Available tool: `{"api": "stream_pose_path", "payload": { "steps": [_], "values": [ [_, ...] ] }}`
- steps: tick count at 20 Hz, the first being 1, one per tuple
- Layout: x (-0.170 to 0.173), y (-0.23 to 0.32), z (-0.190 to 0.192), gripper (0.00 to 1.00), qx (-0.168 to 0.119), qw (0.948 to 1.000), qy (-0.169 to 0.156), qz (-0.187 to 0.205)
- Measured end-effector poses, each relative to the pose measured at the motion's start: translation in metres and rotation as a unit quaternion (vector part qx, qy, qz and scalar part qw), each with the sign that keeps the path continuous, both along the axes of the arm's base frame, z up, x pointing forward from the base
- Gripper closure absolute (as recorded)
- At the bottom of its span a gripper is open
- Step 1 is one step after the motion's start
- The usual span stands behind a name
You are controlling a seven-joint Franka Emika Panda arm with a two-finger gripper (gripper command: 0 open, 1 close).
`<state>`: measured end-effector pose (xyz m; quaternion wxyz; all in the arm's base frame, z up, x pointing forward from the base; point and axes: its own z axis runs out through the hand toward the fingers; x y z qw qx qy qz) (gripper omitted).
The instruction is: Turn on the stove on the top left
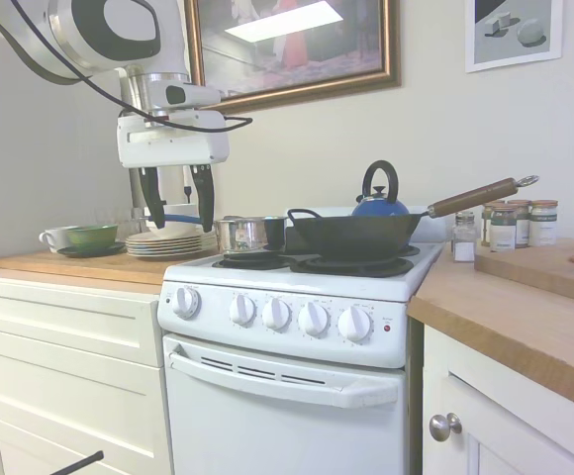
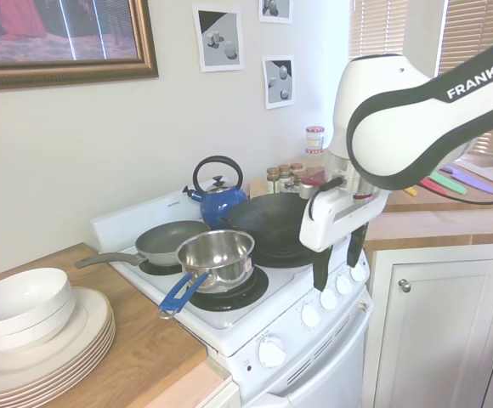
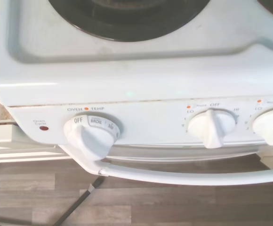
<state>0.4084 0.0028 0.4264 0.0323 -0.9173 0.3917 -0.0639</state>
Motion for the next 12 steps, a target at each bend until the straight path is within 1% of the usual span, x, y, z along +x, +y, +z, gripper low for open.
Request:
{"api": "stream_pose_path", "payload": {
  "steps": [6,12],
  "values": [
    [0.005,-0.001,0.0,0.0,-0.005,1.0,0.002,0.004],
    [0.031,-0.018,-0.006,0.0,-0.011,0.9997,0.022,-0.004]
  ]
}}
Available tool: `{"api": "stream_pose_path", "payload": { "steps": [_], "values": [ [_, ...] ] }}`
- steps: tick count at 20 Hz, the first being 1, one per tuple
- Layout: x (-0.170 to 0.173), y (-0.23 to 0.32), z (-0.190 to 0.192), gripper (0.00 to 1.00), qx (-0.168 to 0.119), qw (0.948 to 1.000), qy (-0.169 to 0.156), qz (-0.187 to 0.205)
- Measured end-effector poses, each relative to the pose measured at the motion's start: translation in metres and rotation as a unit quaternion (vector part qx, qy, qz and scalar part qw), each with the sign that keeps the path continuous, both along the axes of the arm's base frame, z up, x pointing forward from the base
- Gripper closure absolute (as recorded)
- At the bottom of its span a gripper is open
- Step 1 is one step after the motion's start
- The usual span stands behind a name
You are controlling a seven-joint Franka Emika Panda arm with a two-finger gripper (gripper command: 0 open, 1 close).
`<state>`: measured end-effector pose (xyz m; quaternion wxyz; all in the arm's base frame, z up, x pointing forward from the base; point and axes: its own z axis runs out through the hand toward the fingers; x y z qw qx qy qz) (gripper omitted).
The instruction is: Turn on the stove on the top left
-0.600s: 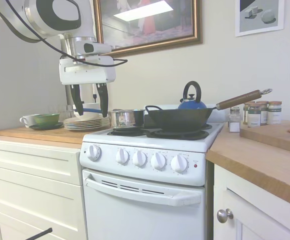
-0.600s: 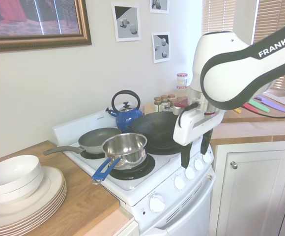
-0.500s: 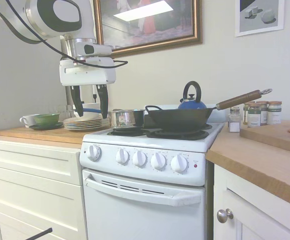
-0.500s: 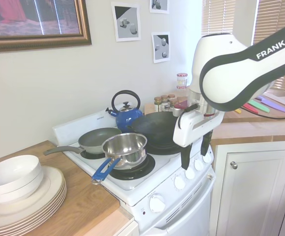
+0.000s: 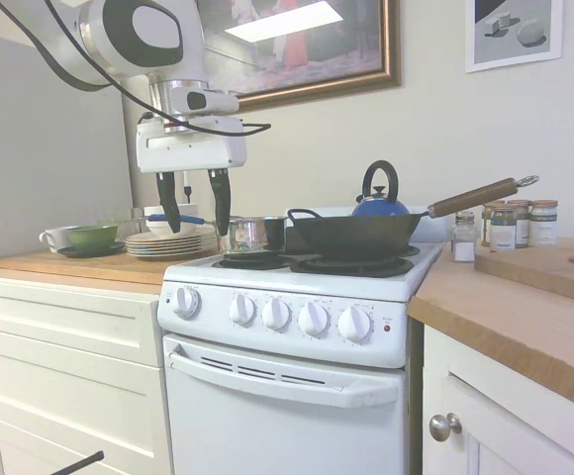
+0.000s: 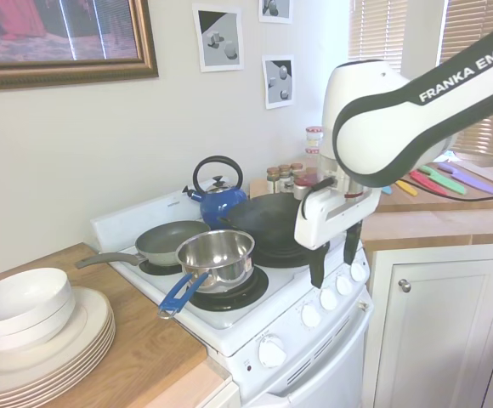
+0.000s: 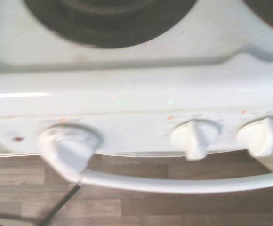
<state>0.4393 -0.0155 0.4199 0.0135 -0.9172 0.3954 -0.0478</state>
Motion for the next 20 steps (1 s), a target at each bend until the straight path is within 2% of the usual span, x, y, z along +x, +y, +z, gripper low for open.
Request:
{"api": "stream_pose_path", "payload": {
  "steps": [5,6,12,20],
  "values": [
    [0.027,-0.016,-0.014,0.0,-0.001,0.9997,0.023,-0.008],
    [0.031,-0.018,-0.018,1.0,0.0,0.9996,0.027,-0.01],
    [0.053,-0.039,-0.043,1.0,-0.007,0.9985,0.051,-0.019],
    [0.073,-0.071,-0.064,1.0,-0.017,0.997,0.064,-0.041]
  ]
}}
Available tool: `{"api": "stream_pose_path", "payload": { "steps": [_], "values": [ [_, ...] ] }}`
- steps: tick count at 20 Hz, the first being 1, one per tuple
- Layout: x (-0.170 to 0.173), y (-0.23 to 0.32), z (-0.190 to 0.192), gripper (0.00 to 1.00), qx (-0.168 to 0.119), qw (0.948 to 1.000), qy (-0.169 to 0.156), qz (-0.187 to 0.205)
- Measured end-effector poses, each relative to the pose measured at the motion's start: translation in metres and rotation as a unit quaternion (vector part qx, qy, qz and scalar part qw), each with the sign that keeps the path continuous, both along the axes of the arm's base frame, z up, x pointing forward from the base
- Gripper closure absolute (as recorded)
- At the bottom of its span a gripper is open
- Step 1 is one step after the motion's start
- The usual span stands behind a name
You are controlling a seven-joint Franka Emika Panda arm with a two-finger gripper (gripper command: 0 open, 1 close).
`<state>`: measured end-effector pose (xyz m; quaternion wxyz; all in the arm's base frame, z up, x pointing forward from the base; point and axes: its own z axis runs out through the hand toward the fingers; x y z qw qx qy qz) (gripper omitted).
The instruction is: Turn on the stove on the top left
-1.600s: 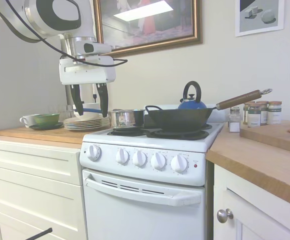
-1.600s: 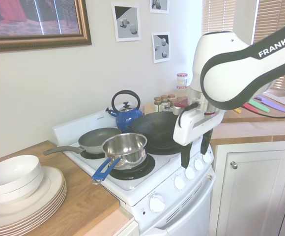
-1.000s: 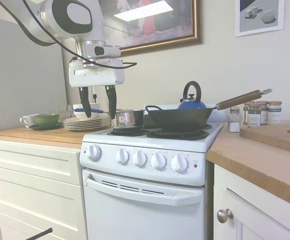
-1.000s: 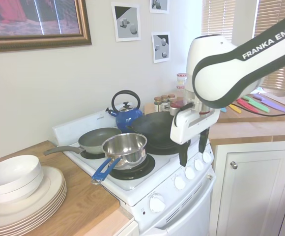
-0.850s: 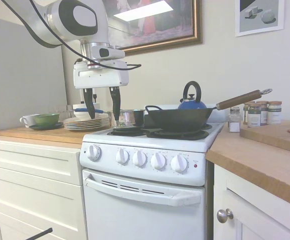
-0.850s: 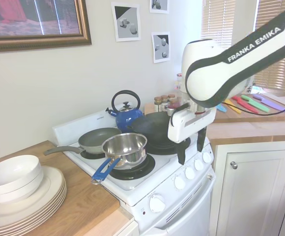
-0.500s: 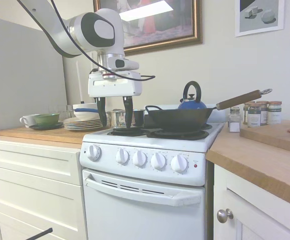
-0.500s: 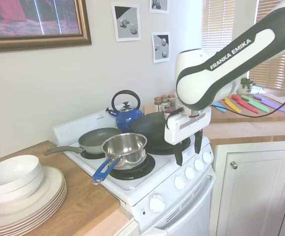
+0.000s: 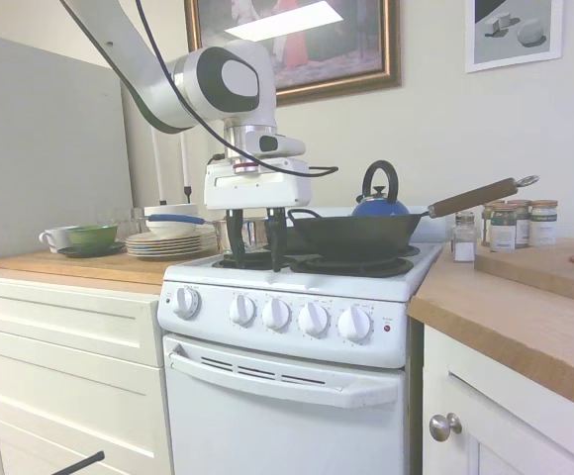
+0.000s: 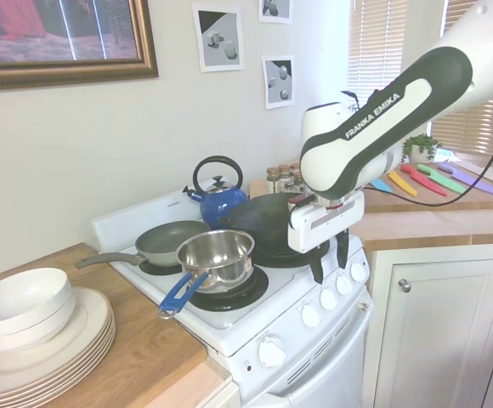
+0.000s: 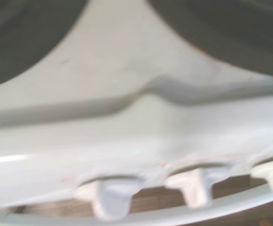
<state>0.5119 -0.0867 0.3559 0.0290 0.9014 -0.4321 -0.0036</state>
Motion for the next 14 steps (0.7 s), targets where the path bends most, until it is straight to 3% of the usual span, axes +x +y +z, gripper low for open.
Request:
{"api": "stream_pose_path", "payload": {
  "steps": [14],
  "values": [
    [0.014,-0.017,-0.031,1.0,-0.032,0.9994,0.001,-0.01]
  ]
}}
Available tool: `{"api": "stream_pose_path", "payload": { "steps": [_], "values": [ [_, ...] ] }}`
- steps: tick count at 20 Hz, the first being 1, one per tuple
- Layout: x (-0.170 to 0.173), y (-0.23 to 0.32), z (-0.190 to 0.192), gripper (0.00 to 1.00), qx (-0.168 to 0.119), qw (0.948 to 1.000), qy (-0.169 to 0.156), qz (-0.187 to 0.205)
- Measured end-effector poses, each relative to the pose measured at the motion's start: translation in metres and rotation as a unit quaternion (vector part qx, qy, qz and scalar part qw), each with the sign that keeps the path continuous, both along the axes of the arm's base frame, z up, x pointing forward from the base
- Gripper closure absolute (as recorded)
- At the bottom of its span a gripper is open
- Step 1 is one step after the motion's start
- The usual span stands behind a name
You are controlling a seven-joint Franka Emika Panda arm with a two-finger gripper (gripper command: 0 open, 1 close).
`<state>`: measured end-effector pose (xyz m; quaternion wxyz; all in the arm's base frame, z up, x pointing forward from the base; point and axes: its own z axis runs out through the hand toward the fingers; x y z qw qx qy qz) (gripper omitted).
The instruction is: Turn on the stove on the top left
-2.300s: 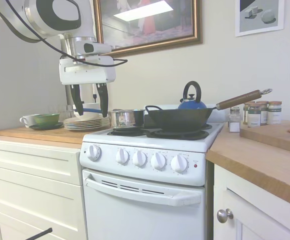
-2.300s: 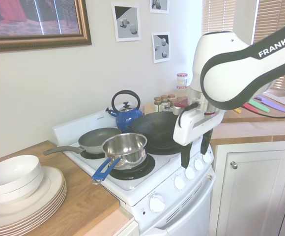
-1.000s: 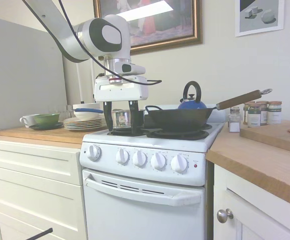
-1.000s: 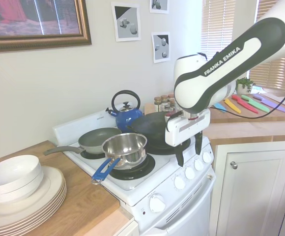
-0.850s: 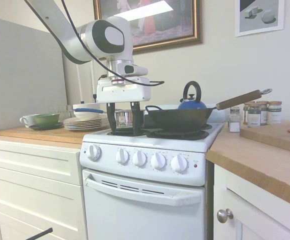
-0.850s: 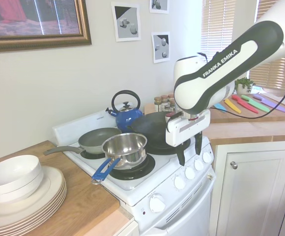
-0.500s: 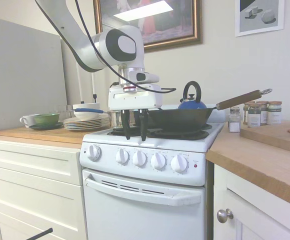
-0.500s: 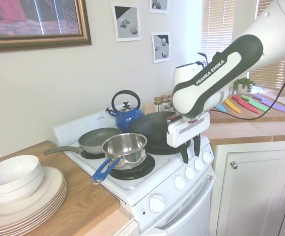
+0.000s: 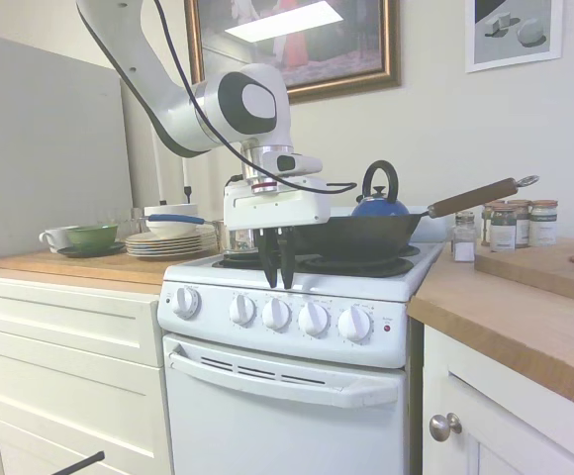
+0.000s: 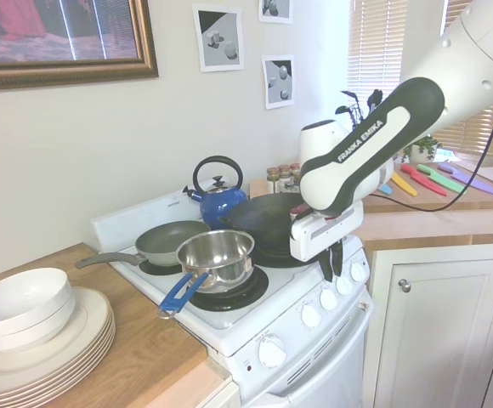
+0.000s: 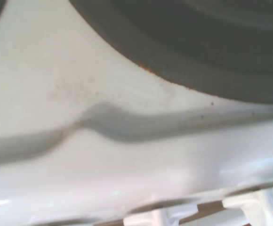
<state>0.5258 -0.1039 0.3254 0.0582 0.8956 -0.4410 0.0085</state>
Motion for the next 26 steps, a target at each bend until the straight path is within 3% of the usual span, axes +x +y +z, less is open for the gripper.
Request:
{"api": "stream_pose_path", "payload": {
  "steps": [11,26],
  "values": [
    [0.008,0.0,-0.017,1.0,-0.027,0.9996,0.012,-0.004],
    [0.012,0.005,-0.028,1.0,-0.031,0.9992,0.024,0.002]
  ]
}}
